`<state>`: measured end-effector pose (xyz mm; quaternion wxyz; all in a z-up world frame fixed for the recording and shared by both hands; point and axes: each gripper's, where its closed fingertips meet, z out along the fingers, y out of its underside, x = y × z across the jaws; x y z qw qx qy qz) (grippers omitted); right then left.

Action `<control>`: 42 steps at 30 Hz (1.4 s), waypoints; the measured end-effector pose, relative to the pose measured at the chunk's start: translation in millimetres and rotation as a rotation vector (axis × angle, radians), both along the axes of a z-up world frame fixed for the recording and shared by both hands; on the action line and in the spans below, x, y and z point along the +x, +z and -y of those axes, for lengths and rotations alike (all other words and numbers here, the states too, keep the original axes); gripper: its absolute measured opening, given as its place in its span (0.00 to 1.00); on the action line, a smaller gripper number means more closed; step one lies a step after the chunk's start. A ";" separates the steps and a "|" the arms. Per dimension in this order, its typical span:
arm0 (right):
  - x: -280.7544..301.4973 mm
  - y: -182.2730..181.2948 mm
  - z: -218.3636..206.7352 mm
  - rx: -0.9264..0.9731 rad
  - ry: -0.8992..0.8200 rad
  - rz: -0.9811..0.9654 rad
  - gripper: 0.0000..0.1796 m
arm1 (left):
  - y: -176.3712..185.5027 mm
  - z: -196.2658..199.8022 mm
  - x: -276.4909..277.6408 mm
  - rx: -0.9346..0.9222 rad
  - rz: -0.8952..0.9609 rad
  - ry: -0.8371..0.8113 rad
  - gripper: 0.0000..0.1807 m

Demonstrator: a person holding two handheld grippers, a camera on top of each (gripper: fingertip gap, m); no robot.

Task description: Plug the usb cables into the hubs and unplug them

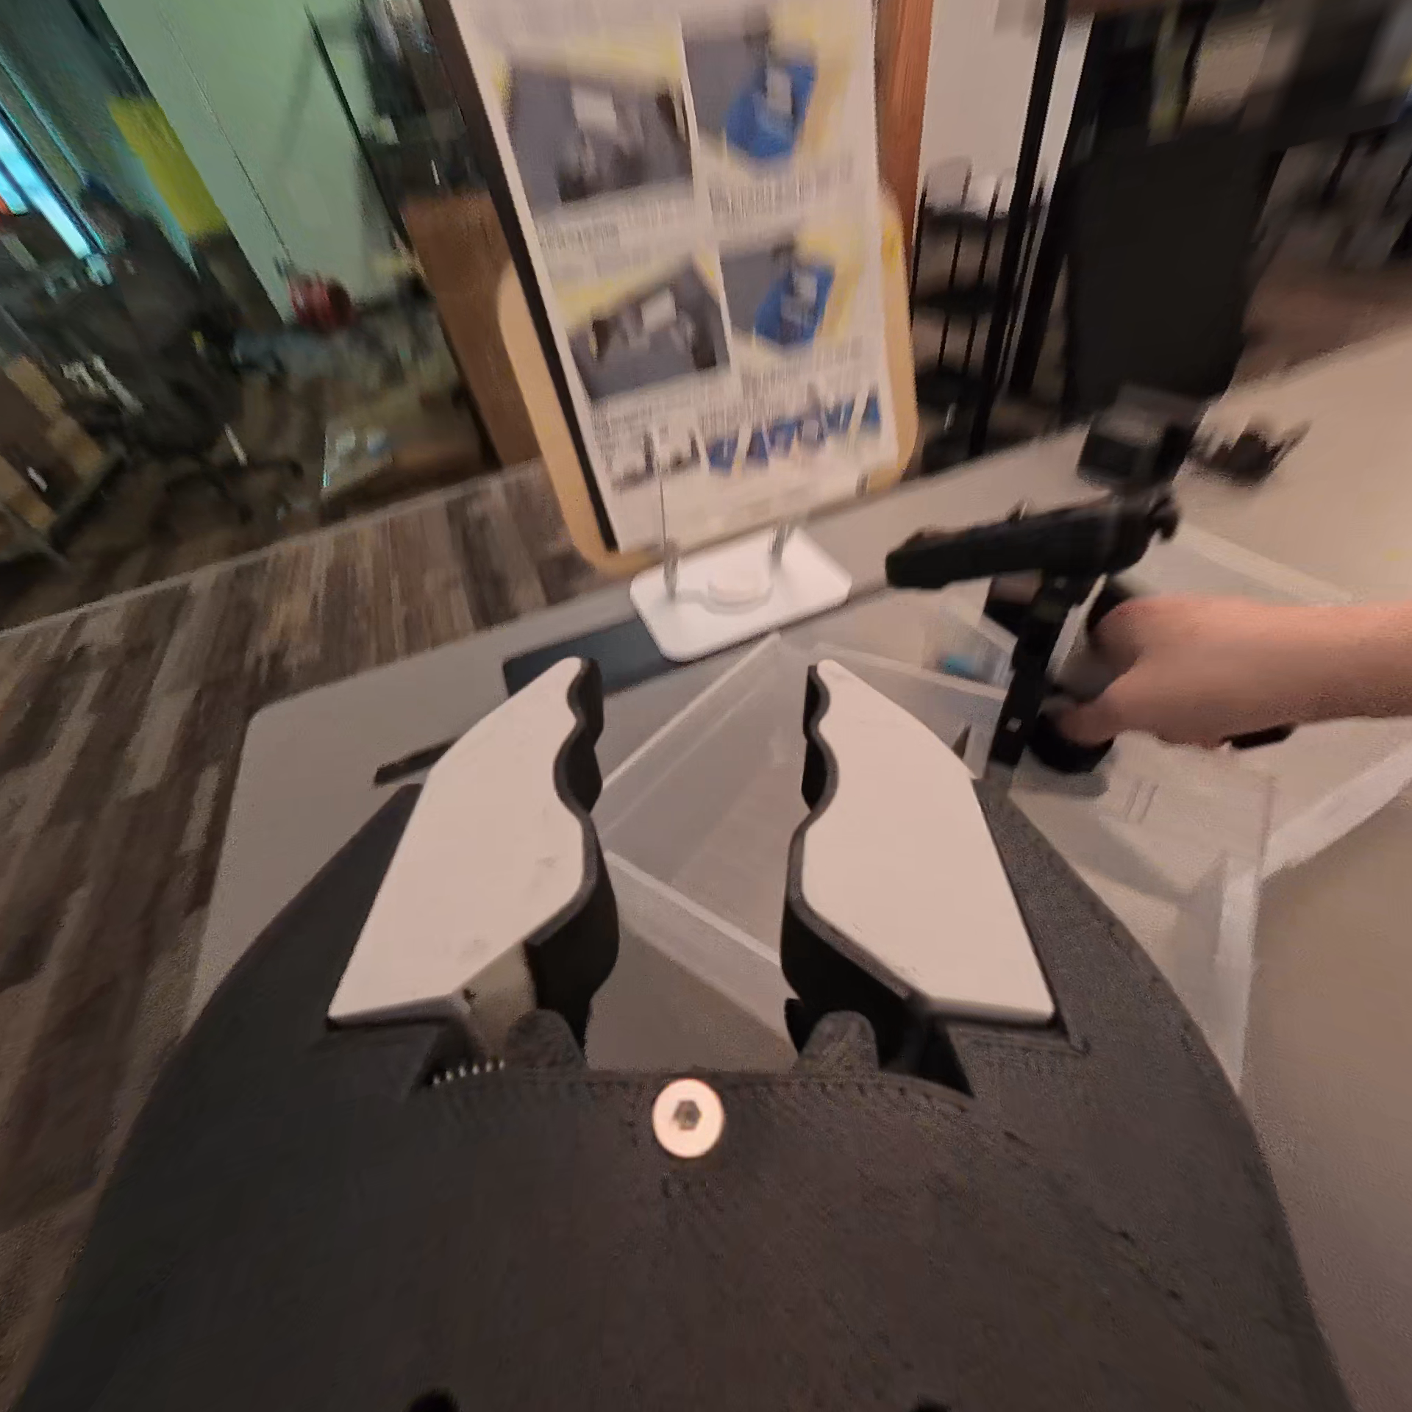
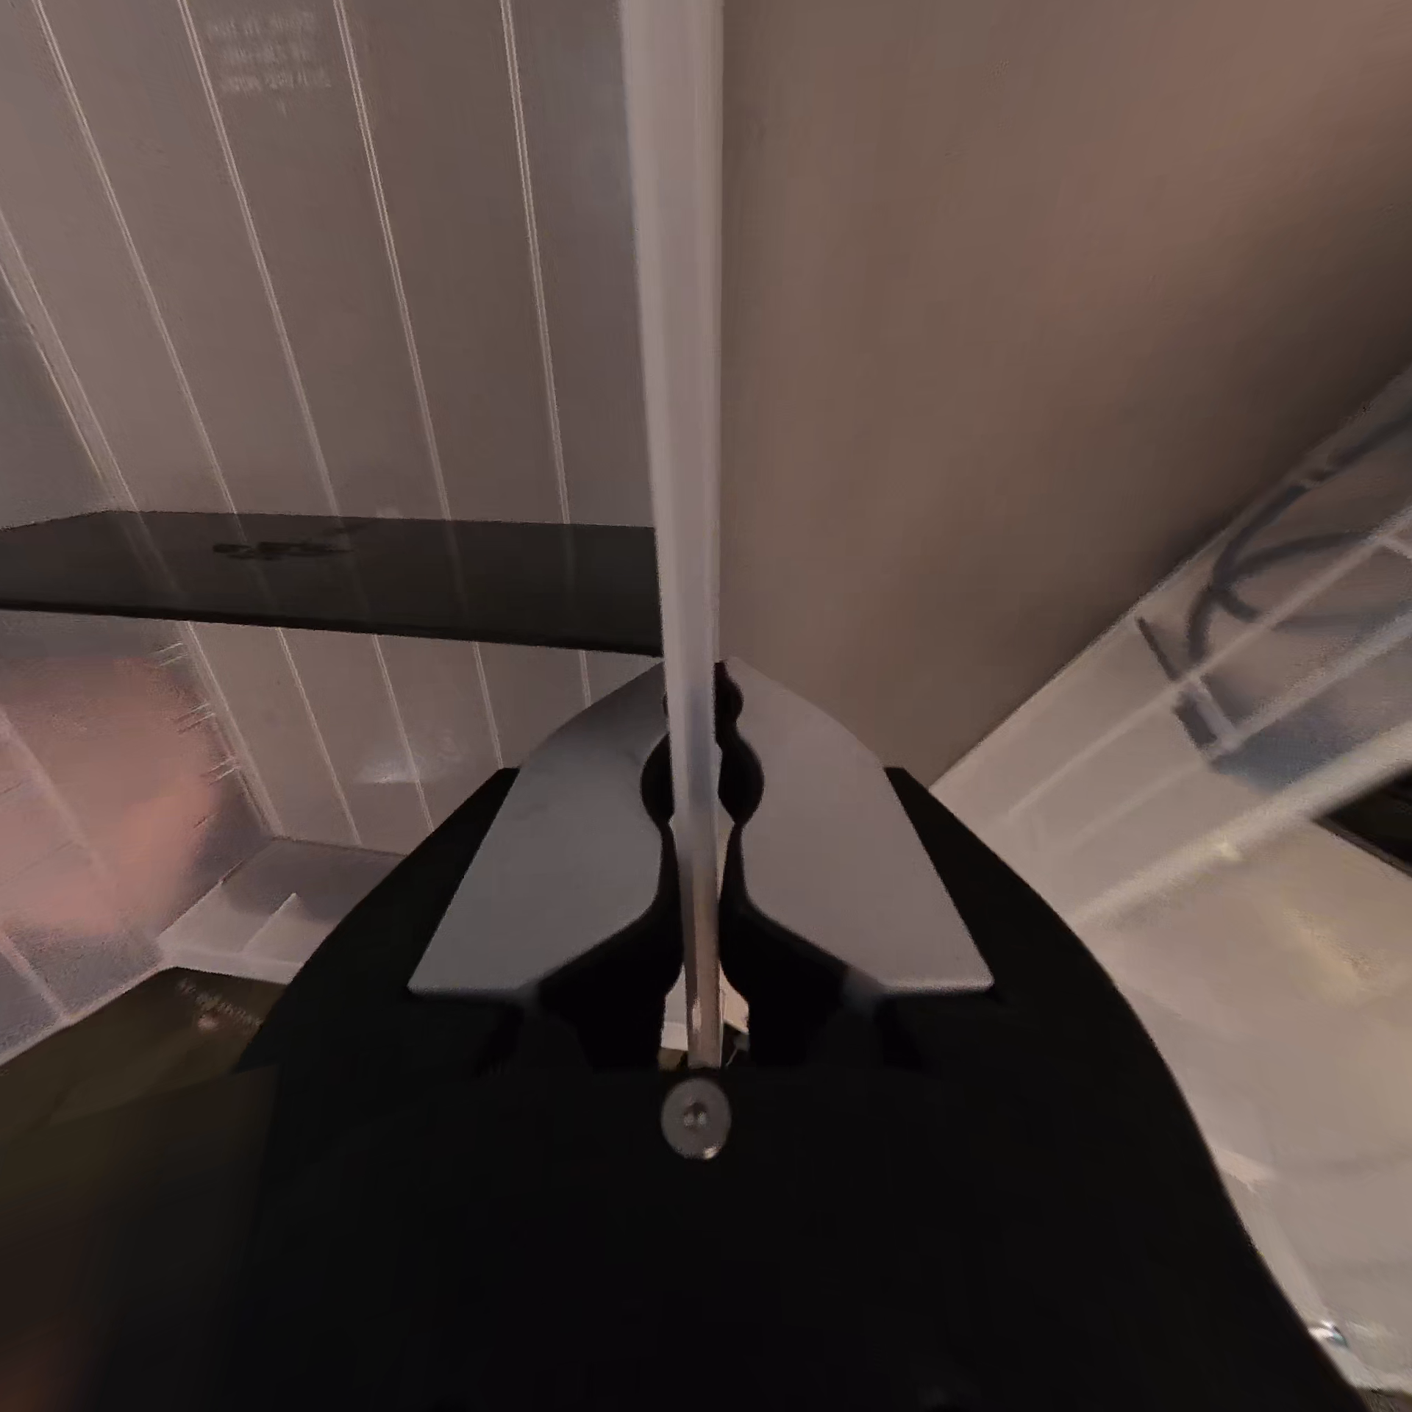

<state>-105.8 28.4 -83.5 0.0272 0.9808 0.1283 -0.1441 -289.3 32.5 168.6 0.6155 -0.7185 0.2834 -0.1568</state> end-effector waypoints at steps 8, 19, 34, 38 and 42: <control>131.5 143.5 -10.1 0.200 -0.150 -0.055 0.02 | 25.4 32.5 20.3 0.044 0.190 -0.220 0.31; 499.3 137.8 142.8 0.348 -0.772 0.236 0.03 | -152.8 -10.2 205.9 -0.773 0.196 -0.608 0.45; 557.0 -47.2 163.3 0.112 -0.674 0.130 0.02 | -245.1 26.0 292.2 -0.953 -0.200 -0.544 0.54; 554.7 -50.3 141.0 0.086 -0.666 0.135 0.02 | -261.3 24.6 294.7 -0.925 -0.461 -0.442 0.53; 557.3 -44.6 134.8 0.105 -0.603 0.153 0.09 | -270.3 31.8 298.3 -0.989 -0.539 -0.419 0.51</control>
